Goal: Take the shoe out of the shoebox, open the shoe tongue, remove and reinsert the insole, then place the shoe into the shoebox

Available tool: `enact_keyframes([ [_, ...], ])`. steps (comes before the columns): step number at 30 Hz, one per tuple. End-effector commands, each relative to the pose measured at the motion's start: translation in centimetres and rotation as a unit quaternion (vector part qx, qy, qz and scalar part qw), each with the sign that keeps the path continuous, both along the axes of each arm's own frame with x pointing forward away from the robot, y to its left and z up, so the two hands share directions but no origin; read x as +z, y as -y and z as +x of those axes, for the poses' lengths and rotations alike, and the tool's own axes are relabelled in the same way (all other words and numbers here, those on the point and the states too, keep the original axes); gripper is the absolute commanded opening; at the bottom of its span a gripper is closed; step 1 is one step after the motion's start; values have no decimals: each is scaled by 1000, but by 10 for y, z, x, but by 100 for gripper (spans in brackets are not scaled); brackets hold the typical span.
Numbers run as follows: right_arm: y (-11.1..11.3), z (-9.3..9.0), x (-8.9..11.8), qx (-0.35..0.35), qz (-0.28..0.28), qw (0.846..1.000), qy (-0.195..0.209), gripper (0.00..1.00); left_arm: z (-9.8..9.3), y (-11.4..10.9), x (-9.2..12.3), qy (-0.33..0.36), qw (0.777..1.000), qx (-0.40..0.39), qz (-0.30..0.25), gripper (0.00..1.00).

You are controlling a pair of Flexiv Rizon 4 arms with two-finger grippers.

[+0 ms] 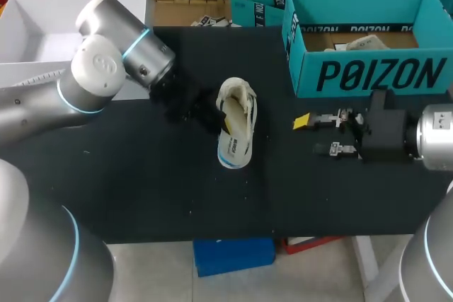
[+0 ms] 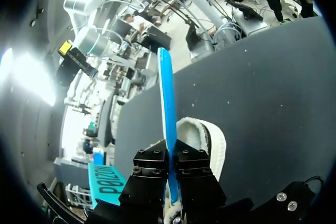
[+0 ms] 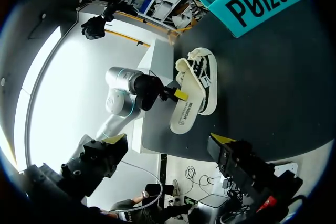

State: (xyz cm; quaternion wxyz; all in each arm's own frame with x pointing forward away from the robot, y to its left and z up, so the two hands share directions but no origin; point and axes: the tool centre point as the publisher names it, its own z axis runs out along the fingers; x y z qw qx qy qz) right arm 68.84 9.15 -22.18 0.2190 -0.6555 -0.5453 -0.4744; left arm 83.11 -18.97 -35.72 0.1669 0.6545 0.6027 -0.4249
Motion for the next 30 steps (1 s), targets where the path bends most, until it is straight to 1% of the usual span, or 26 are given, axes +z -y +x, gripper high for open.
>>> enact_keyframes([
  [1, 0, 0, 0, 0, 0, 1000, 0, 100, 7, 4, -1, 3, 1000, 1, -1, 0],
  [6, 0, 0, 0, 0, 0, 1000, 0, 100, 12, 4, -2, 5, 1000, 5, -1, 0],
  [12, 0, 0, 0, 0, 0, 1000, 0, 100, 9, 4, 0, 1, 1000, 5, -7, 0],
  [16, 0, 0, 0, 0, 0, 1000, 0, 100, 3, 2, 0, -5, 1000, 8, -9, 0],
  [24, 0, 0, 0, 0, 0, 1000, 0, 100, -14, 2, 15, -12, 1000, 5, -23, 0],
  [30, 0, 0, 0, 0, 0, 1000, 0, 100, -25, 2, 22, -21, 999, 5, -31, 0],
])
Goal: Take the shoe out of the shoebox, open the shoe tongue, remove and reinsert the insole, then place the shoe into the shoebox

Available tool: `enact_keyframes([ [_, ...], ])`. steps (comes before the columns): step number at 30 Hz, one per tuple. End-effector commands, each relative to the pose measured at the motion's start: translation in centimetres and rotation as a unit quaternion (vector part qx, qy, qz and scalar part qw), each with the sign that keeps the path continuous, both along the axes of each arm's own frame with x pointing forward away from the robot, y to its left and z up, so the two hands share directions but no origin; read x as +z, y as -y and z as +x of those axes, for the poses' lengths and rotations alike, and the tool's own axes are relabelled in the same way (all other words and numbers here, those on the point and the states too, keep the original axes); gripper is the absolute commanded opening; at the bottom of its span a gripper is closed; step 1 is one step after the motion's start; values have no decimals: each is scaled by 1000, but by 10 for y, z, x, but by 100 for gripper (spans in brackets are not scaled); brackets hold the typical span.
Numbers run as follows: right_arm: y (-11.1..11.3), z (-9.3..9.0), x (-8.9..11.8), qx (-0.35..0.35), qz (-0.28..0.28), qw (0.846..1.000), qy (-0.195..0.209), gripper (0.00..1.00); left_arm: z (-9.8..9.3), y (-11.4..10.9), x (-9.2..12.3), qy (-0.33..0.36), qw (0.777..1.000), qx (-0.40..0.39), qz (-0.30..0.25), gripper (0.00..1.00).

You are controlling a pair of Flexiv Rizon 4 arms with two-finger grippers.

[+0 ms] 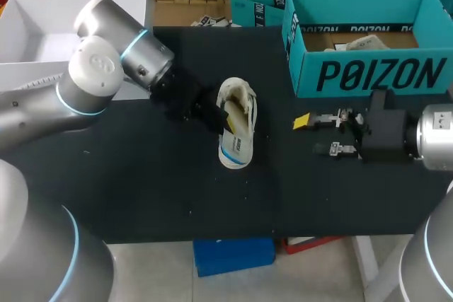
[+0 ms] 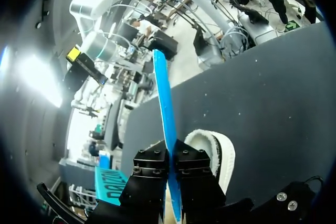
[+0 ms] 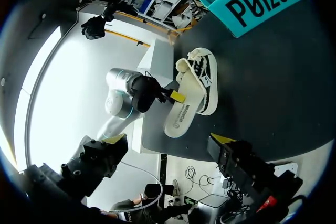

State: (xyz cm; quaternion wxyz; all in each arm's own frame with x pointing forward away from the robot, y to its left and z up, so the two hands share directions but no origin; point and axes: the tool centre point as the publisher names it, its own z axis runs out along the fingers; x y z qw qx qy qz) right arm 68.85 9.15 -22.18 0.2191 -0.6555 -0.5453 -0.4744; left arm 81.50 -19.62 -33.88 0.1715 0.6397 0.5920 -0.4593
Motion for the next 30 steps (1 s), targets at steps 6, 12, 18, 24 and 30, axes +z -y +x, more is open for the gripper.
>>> enact_keyframes([
  [6, 0, 0, 0, 0, 0, 1000, 0, 100, -17, -5, 3, -13, 1000, 14, -12, 0],
  [12, 0, 0, 0, 0, 0, 1000, 0, 100, -24, -1, 4, -20, 1000, 15, -17, 0],
  [18, 0, 0, 0, 0, 0, 1000, 0, 100, -22, -1, -1, -23, 1000, 16, -11, 0],
  [24, 0, 0, 0, 0, 0, 1000, 0, 100, -11, -3, -9, -25, 999, 20, -4, 0],
  [30, 0, 0, 0, 0, 0, 1000, 0, 100, 0, -1, -10, -21, 1000, 20, 0, 0],
])
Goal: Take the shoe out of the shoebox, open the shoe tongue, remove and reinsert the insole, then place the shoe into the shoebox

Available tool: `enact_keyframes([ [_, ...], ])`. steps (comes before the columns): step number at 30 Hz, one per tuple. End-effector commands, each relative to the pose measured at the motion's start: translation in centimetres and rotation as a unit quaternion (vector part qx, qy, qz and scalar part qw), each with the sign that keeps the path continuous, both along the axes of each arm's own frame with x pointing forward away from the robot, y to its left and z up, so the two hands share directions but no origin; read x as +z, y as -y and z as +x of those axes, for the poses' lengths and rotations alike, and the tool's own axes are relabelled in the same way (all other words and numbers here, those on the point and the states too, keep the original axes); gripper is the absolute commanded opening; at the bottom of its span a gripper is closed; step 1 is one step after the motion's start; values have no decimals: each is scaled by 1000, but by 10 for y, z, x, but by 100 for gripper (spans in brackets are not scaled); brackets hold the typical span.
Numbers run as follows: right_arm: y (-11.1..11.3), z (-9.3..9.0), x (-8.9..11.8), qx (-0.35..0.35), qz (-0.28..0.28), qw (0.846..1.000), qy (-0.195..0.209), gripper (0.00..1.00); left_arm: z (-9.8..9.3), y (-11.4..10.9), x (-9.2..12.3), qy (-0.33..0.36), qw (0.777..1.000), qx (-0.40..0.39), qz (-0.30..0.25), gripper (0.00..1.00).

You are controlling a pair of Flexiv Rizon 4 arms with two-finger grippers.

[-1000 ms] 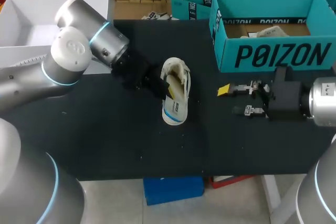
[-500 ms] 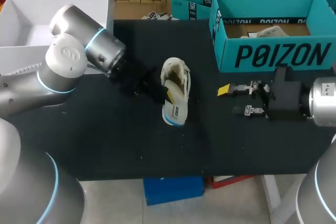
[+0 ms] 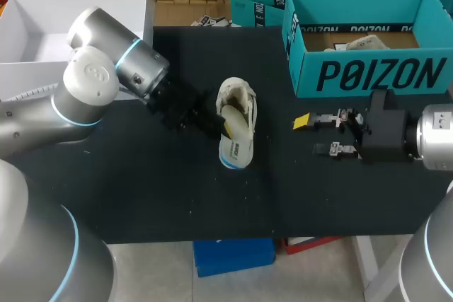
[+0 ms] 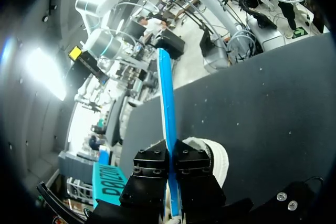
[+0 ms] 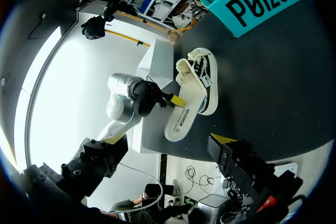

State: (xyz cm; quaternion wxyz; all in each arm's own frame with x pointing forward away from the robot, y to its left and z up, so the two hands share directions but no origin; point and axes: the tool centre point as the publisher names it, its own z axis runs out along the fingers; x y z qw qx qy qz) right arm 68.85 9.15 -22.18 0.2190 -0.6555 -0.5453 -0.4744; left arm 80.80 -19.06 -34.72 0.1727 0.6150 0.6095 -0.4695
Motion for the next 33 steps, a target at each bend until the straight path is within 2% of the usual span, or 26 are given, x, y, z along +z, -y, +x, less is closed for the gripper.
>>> enact_keyframes([
  [1, 0, 0, 0, 0, 0, 1000, 0, 100, 10, 4, -2, 2, 1000, -5, 5, 0],
  [15, 0, 0, 0, 0, 0, 1000, 0, 100, 31, 4, -10, 21, 999, 1, 29, 0],
  [30, 0, 0, 0, 0, 0, 1000, 0, 100, 40, 1, -12, 30, 999, 14, 43, 0],
  [33, 0, 0, 0, 0, 0, 1000, 0, 100, 35, 3, -9, 26, 999, 10, 43, 33],
])
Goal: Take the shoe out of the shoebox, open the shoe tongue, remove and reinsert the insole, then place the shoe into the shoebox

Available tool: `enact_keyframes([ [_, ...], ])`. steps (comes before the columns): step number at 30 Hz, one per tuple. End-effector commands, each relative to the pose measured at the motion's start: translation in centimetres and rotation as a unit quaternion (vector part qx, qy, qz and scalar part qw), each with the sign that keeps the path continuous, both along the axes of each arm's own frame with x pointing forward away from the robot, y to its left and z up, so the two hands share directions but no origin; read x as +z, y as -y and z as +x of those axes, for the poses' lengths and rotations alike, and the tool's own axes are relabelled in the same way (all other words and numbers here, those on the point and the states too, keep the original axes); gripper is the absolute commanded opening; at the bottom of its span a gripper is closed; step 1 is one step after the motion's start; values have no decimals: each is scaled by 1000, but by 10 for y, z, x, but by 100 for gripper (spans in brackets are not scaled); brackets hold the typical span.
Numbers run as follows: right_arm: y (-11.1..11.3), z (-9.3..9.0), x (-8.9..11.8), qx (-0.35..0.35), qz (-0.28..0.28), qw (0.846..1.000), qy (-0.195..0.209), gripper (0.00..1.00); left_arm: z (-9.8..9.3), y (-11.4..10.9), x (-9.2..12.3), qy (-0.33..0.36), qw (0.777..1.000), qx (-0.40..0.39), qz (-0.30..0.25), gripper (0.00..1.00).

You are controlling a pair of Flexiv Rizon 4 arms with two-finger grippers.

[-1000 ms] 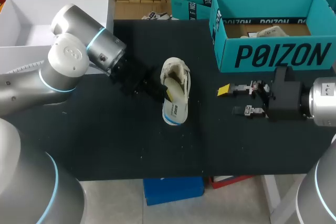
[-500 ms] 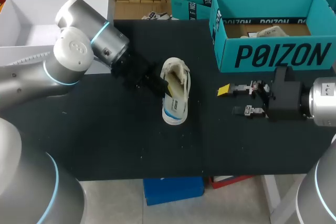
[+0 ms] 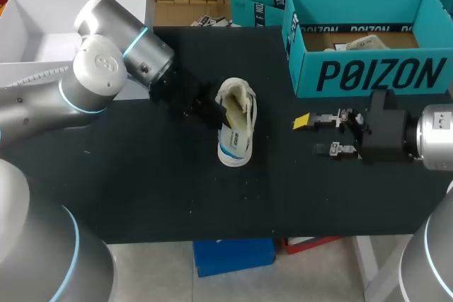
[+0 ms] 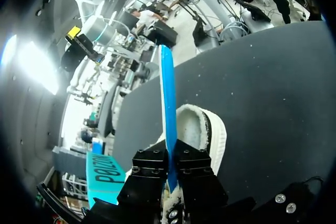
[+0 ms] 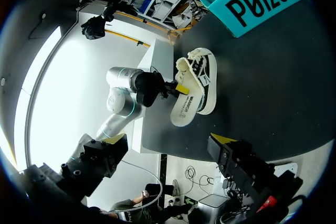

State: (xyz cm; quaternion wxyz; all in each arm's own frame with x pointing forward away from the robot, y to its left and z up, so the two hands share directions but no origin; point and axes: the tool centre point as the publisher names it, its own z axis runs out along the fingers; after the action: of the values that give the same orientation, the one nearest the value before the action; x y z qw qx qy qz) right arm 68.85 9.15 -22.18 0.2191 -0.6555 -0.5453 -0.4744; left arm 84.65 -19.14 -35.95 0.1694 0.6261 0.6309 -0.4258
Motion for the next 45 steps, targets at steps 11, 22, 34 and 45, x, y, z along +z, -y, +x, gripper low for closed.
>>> enact_keyframes([
  [11, 0, 0, 0, 0, 0, 1000, 0, 100, -30, 7, 14, 0, 999, -42, 9, 47],
  [22, 0, 0, 0, 0, 0, 1000, 0, 100, -47, 11, 7, 0, 995, -93, 44, 0],
  [34, 0, 0, 0, 0, 0, 1000, 0, 100, -40, 6, 4, 2, 996, -80, 34, 0],
  [45, 0, 0, 0, 0, 0, 1000, 0, 100, -30, 8, 3, 11, 998, -57, 28, 0],
])
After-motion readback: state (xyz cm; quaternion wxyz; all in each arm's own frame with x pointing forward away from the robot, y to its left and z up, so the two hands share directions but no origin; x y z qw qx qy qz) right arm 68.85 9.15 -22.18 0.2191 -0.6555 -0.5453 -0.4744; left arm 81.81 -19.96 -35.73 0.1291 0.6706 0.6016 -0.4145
